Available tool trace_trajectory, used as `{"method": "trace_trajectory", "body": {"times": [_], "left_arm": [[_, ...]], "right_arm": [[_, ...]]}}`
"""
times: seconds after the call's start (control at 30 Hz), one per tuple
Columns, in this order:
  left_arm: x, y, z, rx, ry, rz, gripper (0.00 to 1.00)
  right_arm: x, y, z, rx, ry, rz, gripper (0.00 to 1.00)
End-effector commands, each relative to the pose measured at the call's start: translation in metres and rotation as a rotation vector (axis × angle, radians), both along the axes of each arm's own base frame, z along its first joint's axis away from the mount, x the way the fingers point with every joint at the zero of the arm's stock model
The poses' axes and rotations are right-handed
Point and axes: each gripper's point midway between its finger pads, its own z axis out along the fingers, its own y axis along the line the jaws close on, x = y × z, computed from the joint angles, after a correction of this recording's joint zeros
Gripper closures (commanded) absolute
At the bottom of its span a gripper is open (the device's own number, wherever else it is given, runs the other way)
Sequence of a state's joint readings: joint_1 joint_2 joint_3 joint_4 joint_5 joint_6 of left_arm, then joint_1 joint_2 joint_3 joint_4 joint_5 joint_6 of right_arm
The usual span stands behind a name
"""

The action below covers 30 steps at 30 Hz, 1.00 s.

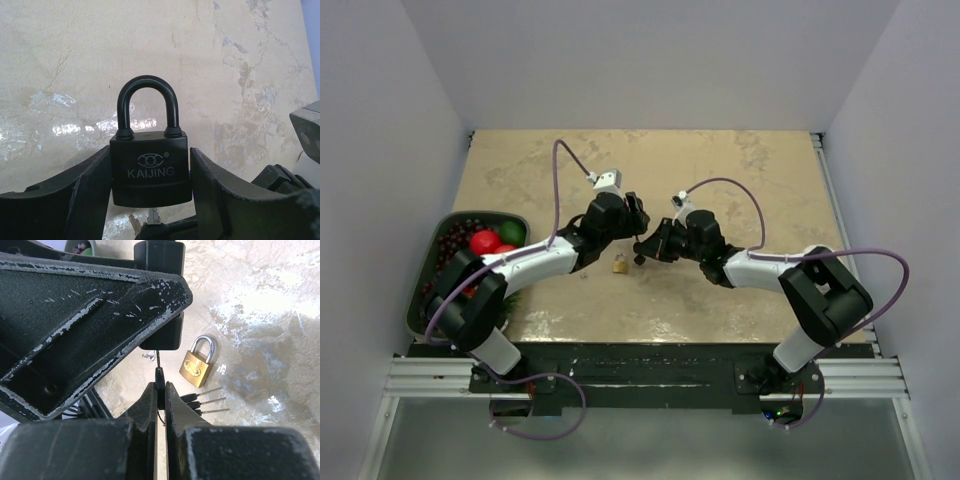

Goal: Unlock with the key

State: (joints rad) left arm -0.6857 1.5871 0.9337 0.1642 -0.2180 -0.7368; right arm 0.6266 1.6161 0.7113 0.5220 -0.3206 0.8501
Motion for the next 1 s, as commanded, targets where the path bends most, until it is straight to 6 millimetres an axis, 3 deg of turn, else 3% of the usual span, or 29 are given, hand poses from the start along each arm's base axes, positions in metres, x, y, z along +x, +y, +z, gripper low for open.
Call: {"method": "trace_trajectory", "body": {"times": [0.0,0.7,0.83,0.97], "left_arm": [[-0.018,-0.026,0.039,-0.083,-0.081,-0.091,1.00],[-0.030,-0.034,0.047,-0.123,-0.107,-0.122,1.00],[-0.037,-0.038,0.053,-0.151,-0.129,-0.166,1.00],[-0.043,-0.041,0.080,-0.204,-0.220,-0.220,1.00]], "right_arm": [[0.043,-0.016,0.039,0.030,-0.171,-0.165,1.00],[0.055,-0.030,0.063,0.042,-0.287,-0.174,1.00],[0.052,-0.033,0.069,0.063,-0.300,-0.178,1.00],[0.049,-0.036,0.078,0.123,-0.307,-0.164,1.00]]}}
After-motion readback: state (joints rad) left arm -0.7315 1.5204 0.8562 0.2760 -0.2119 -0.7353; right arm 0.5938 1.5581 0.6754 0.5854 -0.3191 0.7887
